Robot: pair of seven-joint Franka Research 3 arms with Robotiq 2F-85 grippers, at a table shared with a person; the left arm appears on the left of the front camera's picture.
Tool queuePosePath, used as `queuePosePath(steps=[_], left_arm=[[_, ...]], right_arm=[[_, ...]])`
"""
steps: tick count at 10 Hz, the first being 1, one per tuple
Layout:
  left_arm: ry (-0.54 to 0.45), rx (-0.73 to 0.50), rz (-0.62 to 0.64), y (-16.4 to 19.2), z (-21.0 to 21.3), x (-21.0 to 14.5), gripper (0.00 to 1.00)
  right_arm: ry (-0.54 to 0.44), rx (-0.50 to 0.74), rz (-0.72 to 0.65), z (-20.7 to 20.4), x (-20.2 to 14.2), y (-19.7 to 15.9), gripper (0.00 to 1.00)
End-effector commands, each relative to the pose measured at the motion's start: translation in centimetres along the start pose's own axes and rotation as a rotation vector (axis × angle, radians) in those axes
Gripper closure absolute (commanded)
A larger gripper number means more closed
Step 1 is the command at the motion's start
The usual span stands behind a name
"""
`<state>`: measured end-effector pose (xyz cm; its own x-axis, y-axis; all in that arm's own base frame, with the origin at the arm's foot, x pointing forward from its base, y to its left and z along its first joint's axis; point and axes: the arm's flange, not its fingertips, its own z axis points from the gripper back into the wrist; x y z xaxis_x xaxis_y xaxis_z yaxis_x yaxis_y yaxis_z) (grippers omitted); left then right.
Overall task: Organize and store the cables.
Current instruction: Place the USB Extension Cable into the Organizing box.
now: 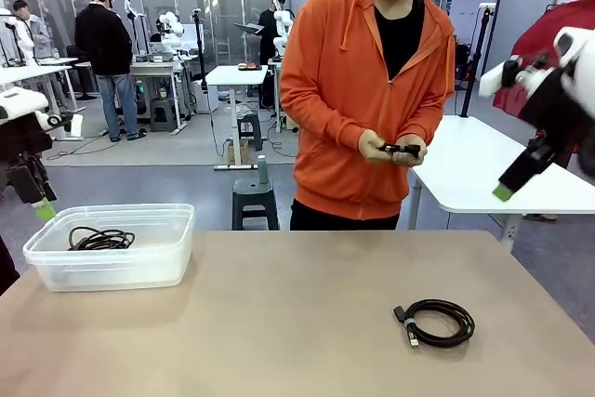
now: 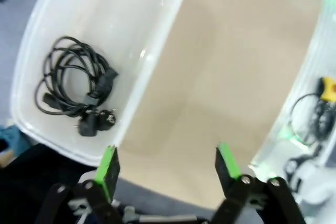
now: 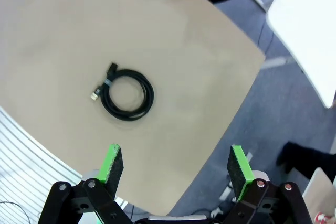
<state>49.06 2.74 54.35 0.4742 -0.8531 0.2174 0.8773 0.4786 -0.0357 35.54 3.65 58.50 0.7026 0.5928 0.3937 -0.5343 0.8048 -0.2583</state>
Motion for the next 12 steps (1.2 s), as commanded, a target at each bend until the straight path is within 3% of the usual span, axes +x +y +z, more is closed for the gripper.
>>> queuePosePath(steps=[1, 4, 5, 6, 9, 10, 11, 12], left_arm=[[-0.08, 0.107, 0.126, -4.4, -0.3, -0.4, 0.08], [-0.116, 0.21, 0.234, -9.8, 0.0, -1.1, 0.08], [-0.171, 0.169, 0.189, -10.2, 0.2, -1.3, 0.08], [-0.125, 0.152, 0.205, -8.2, 1.2, -0.8, 0.08], [-0.125, 0.152, 0.205, -8.2, 1.2, -0.8, 0.08], [-0.14, 0.153, 0.198, -9.0, 0.7, -1.2, 0.08], [-0.154, 0.197, 0.107, -10.3, 0.7, -0.2, 0.08], [-0.159, 0.285, 0.125, -12.6, 2.1, 0.3, 0.08]], right_arm=[[0.034, -0.068, -0.07, -2.3, 0.2, 2.1, 0.0], [0.027, -0.083, -0.156, -6.1, -0.7, 5.2, 0.0], [0.02, -0.053, -0.135, -5.6, -0.6, 4.8, 0.0], [0.032, -0.047, -0.112, -5.2, -0.6, 4.3, 0.0], [0.032, -0.047, -0.112, -5.2, -0.6, 4.3, 0.0], [0.027, -0.043, -0.122, -5.4, -0.7, 4.6, 0.0], [0.053, -0.015, -0.172, -8.0, 0.0, 4.9, 0.0], [0.054, 0.021, -0.231, -9.5, 0.3, 5.1, 0.0]])
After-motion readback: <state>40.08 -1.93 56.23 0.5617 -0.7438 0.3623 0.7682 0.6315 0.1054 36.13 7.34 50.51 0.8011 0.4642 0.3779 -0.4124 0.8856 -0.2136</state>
